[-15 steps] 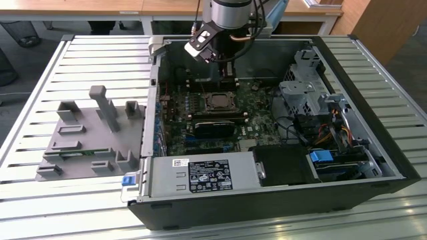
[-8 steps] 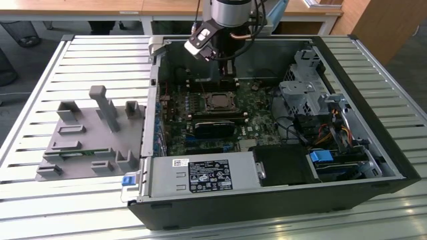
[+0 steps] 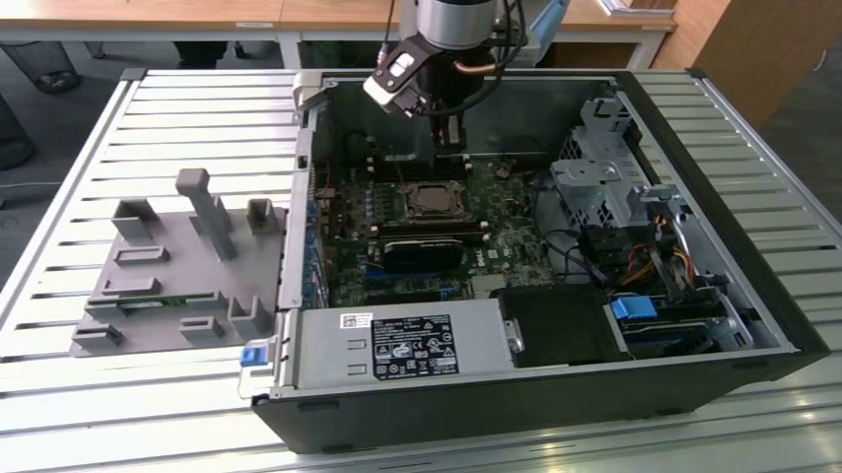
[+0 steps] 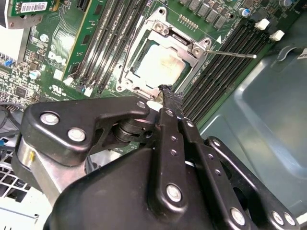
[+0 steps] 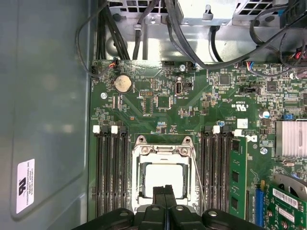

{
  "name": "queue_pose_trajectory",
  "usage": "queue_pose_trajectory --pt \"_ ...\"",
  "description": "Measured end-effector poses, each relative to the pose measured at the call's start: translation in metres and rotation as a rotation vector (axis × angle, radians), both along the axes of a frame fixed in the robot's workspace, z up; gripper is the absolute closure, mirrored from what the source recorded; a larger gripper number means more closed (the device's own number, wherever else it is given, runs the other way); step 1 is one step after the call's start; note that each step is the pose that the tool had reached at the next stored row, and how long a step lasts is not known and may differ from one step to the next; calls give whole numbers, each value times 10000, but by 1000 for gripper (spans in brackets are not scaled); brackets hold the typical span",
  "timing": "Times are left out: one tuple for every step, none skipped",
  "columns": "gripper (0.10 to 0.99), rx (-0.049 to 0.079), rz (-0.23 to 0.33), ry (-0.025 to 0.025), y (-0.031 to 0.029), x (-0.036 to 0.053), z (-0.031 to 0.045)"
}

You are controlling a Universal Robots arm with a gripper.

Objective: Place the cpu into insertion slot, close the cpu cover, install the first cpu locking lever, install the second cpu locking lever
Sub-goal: 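Install the first cpu locking lever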

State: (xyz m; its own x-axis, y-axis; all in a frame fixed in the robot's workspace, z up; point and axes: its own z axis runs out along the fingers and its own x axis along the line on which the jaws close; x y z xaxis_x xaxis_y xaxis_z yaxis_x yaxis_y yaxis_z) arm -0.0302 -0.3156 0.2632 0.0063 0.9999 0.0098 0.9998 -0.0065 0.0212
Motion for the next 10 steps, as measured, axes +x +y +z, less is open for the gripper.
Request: queue_pose_trajectory --pt "980 0 0 0 0 0 5" --pt "980 0 0 0 0 0 9" --pt "980 0 0 0 0 0 12" --pt "980 0 0 0 0 0 16" --pt "980 0 0 0 0 0 22" --pt "980 -1 0 0 0 0 32" --pt "980 -1 0 0 0 0 40" --pt "980 -1 0 0 0 0 48" --pt "980 0 0 0 0 0 55" --pt "980 0 0 0 0 0 64"
